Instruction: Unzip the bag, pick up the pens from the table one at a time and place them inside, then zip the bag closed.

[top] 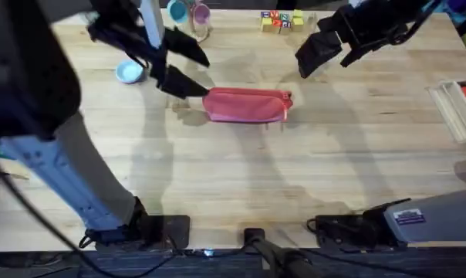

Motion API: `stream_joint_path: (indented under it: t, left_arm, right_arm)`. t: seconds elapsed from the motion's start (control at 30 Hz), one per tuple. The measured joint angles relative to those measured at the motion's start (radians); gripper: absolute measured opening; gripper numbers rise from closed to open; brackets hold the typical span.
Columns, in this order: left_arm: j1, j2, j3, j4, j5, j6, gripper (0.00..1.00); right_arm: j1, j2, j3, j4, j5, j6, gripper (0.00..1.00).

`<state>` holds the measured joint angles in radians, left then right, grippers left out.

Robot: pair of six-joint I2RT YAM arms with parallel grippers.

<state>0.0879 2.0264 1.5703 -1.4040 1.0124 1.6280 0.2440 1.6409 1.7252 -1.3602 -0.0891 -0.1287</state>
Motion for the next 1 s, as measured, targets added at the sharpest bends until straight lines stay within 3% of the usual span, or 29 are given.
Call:
stream_joint_path:
  t: [0.17, 0.33, 0.67, 0.87, 1.0]
  left_arm:
    - [0.000, -0.163, 0.064, 0.043, -0.126, -0.123, 0.998]
    - [0.000, -0.318, 0.090, 0.045, -0.273, -0.309, 0.997]
    - [-0.011, -0.582, 0.090, -0.014, -0.543, -0.795, 0.997]
    - [-0.011, -0.697, 0.090, -0.076, -0.629, -1.054, 0.996]
    - [-0.011, -0.729, 0.090, -0.110, -0.647, -1.166, 0.996]
  right_arm:
    - [0.000, 0.000, 0.000, 0.000, 0.000, 0.000, 0.995]
    - [0.000, -0.005, 0.000, -0.007, 0.000, 0.000, 0.996]
    - [0.000, -0.096, 0.000, -0.056, 0.000, 0.000, 0.996]
    - [0.000, -0.105, 0.000, -0.128, 0.000, 0.000, 0.995]
    - [0.000, -0.105, 0.000, -0.130, 0.000, 0.000, 0.995]
